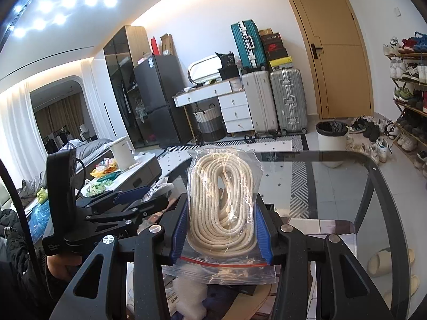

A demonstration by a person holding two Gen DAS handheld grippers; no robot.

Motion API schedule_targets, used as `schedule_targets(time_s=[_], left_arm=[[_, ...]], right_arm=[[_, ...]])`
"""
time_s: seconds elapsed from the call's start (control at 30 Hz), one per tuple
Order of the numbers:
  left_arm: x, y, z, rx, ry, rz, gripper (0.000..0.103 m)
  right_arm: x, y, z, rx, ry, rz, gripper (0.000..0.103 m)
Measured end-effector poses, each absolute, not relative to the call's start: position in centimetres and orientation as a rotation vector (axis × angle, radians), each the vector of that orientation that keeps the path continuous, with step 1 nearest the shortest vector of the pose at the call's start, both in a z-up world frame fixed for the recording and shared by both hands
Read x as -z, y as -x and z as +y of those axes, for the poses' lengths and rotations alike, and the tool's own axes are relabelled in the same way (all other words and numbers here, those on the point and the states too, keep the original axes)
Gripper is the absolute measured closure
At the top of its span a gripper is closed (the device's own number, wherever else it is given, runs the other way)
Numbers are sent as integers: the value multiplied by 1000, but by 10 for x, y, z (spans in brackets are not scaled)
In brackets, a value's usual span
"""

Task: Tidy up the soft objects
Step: 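Carry the rope bag and medicine packet into the black box and release both, then move right tool to the white foam block while left tool approaches another medicine packet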

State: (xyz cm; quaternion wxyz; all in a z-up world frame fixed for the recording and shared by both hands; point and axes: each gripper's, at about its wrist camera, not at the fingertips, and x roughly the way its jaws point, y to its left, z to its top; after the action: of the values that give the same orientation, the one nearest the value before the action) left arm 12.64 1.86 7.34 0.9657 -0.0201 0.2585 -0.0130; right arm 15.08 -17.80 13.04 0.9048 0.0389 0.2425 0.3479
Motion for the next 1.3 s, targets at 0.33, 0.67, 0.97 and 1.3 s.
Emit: schedule_targets(time_s=[0.33,0.67,0.97,1.3], left_arm=[[-63,-146,13,18,14,570,49],[-54,-156,10,28,9,609,47],[-62,-140,20,41,66,580,10],[-53,-105,27,45,97,581,3]], right_arm=[[-124,-172,-162,-712,-57,551,59],[-115,-187,-147,-701,-38,581,51],[-118,-181,-166,-667,-75,558,6],[-105,-152,-195,-630,-71,601,1]])
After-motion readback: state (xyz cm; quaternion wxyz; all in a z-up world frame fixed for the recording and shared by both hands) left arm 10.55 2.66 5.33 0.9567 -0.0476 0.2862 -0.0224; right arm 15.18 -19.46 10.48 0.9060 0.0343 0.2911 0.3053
